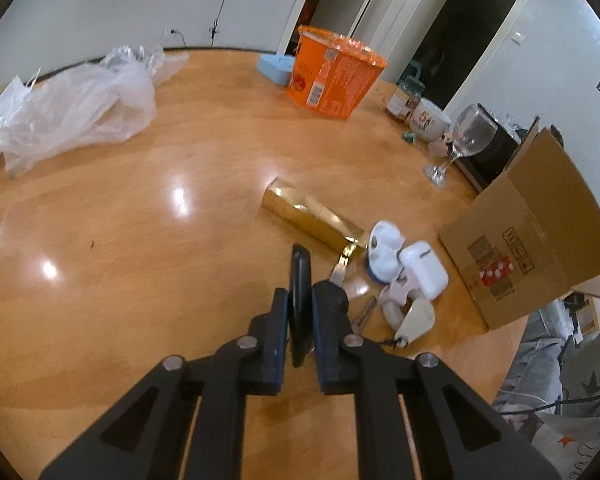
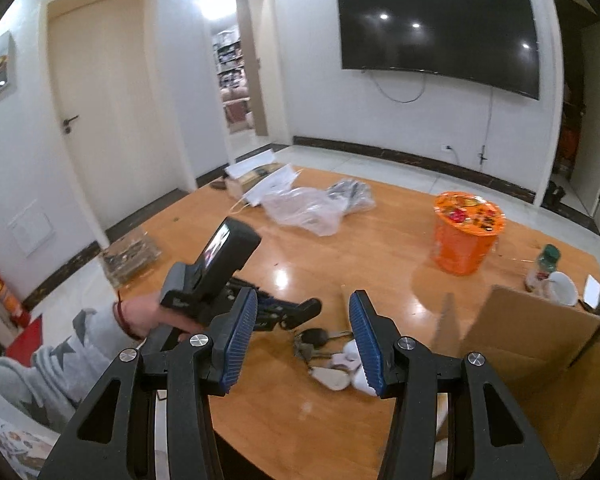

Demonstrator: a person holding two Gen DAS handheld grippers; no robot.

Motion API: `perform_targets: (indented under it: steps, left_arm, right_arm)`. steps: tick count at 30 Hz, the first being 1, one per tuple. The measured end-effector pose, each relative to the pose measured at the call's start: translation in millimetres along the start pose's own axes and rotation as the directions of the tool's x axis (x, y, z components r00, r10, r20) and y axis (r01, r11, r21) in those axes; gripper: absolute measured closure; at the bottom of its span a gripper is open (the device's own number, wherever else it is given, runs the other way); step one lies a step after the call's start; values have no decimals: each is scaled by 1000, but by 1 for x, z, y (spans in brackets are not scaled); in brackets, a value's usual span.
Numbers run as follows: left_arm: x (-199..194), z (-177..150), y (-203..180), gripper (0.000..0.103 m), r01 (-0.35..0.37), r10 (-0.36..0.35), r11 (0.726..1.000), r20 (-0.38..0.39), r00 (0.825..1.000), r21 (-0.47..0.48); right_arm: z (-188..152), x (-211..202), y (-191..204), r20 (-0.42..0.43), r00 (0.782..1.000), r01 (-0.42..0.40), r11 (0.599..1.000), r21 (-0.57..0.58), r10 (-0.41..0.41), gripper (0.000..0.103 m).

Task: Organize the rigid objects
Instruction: 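Grasp the black key fob with keys using the left gripper, then drop the keys into the cardboard box with the left gripper while the right grasps the clear tape roll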

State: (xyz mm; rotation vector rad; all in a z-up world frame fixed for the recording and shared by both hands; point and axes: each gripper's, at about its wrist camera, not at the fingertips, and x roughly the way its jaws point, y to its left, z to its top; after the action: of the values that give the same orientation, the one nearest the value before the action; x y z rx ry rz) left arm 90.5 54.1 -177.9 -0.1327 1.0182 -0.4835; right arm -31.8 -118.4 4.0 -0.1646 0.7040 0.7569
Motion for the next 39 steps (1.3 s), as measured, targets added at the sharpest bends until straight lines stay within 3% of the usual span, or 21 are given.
perform_targets:
  steps: [9, 17, 23, 29, 32, 37, 39]
  left_arm:
    - [15, -6, -13, 93, -107, 110, 991, -27, 994, 83]
    - [11, -8, -7, 94, -104, 104, 994, 11, 995, 44]
    - [-58, 9, -13, 94, -136, 129, 990, 138, 982, 47]
    - [-130, 41, -59, 94, -180, 141, 971, 228, 963, 159]
    - [-151, 59, -90, 94, -158, 97, 960, 254, 962, 232]
    - [-165, 91, -172, 94, -99, -2, 912, 248, 969, 397]
    - [-165, 102, -201, 94, -65, -47, 892, 234, 971, 447]
  right_arm:
    - [-3, 13, 4, -31, 999, -8, 1000, -1, 8, 59]
    - [-4, 16, 6, -36, 999, -15, 1000, 2, 15, 59]
    - [-13, 28, 21, -73, 995, -73, 997, -20, 71, 59]
    - [-43, 64, 29, -137, 983, -118, 992, 45, 123, 59]
    - [-67, 89, 24, -157, 986, -50, 997, 56, 58, 59]
    - [-101, 120, -3, -138, 984, 125, 990, 60, -116, 59]
    - [-107, 128, -10, -131, 980, 154, 987, 45, -147, 59]
